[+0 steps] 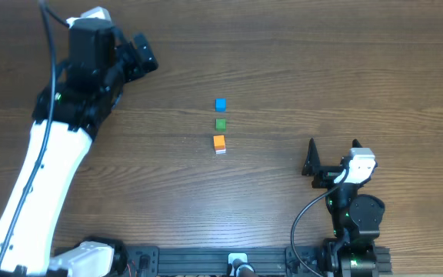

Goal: Stack Cubes

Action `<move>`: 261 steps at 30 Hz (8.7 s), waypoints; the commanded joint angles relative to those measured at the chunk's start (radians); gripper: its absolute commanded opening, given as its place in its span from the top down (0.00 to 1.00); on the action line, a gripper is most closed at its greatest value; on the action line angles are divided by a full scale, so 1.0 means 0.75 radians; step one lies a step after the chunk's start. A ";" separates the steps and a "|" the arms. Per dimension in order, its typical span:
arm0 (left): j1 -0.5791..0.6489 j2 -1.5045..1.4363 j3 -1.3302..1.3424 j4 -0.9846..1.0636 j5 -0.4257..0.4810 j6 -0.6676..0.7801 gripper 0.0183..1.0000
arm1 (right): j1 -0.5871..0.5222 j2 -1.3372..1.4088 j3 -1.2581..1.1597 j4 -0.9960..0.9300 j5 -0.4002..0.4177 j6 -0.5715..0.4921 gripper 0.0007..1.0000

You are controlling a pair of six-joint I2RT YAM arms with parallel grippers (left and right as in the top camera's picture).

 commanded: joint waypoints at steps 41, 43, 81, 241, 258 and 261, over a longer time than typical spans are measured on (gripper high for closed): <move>0.357 -1.679 -1.540 0.754 0.548 0.517 0.00 | -0.007 -0.007 -0.007 -0.001 -0.010 0.007 0.01; 0.337 -1.702 -1.566 0.772 0.548 0.517 0.00 | -0.007 -0.007 -0.008 -0.001 -0.010 0.007 0.01; 0.263 -1.824 -1.751 0.750 0.317 0.741 0.00 | -0.007 -0.007 -0.008 -0.001 -0.010 0.007 0.01; 0.320 -1.819 -1.751 0.738 0.242 0.546 0.00 | 0.810 2.952 2.323 -1.269 -0.001 0.637 0.51; 0.320 -1.819 -1.751 0.738 0.241 0.546 0.00 | 0.813 2.949 2.326 -1.271 -0.021 0.636 0.88; 0.320 -1.819 -1.751 0.738 0.242 0.546 0.00 | 0.813 2.936 2.355 -1.306 -0.020 0.636 0.93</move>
